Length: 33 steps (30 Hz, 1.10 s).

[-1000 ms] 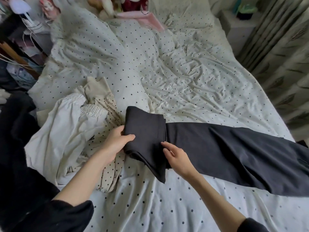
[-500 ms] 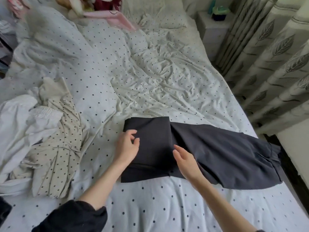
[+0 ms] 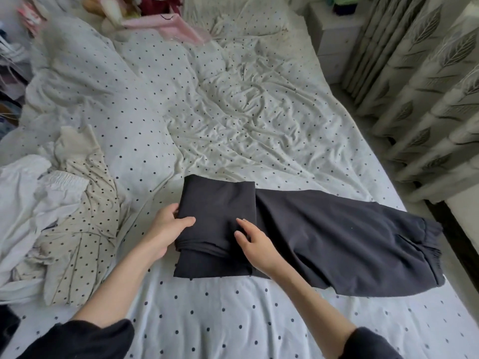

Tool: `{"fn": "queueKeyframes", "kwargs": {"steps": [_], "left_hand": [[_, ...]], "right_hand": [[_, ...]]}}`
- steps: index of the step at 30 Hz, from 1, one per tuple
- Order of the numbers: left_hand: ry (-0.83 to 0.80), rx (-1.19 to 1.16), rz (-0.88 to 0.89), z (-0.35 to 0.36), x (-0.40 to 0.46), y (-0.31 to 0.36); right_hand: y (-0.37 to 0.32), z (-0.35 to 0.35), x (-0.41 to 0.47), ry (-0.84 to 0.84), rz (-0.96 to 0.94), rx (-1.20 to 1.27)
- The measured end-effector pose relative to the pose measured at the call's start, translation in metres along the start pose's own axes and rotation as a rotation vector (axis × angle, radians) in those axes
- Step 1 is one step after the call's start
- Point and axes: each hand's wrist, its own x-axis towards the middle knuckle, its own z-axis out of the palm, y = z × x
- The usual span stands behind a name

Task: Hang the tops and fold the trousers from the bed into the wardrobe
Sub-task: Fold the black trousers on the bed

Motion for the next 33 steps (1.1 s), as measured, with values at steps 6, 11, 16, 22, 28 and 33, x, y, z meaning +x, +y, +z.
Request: {"fn": "queueKeyframes", "kwargs": {"steps": [6,11,16,22,28,33], "left_hand": [[-0.109,0.162,0.371,0.069,-0.057,0.075],[-0.440,0.417,0.339,0.165,-0.074,0.071],[0.018,0.447,0.314,0.179,-0.034,0.033],[-0.198,0.040,-0.158,0.158,-0.001,-0.003],[-0.193,0.007,-0.021,0.160,-0.011,0.012],[-0.210,0.077,0.143,0.129,-0.049,0.036]], "right_hand": [[0.007,-0.076,-0.039,0.077,0.203,0.742],[0.045,-0.132,-0.066,0.290,0.180,0.717],[0.079,-0.141,-0.074,0.386,0.168,0.278],[0.086,-0.120,-0.062,0.343,0.006,-0.172],[0.087,-0.113,-0.050,0.180,0.073,-0.278],[0.060,-0.098,-0.058,0.118,0.092,-0.127]]}}
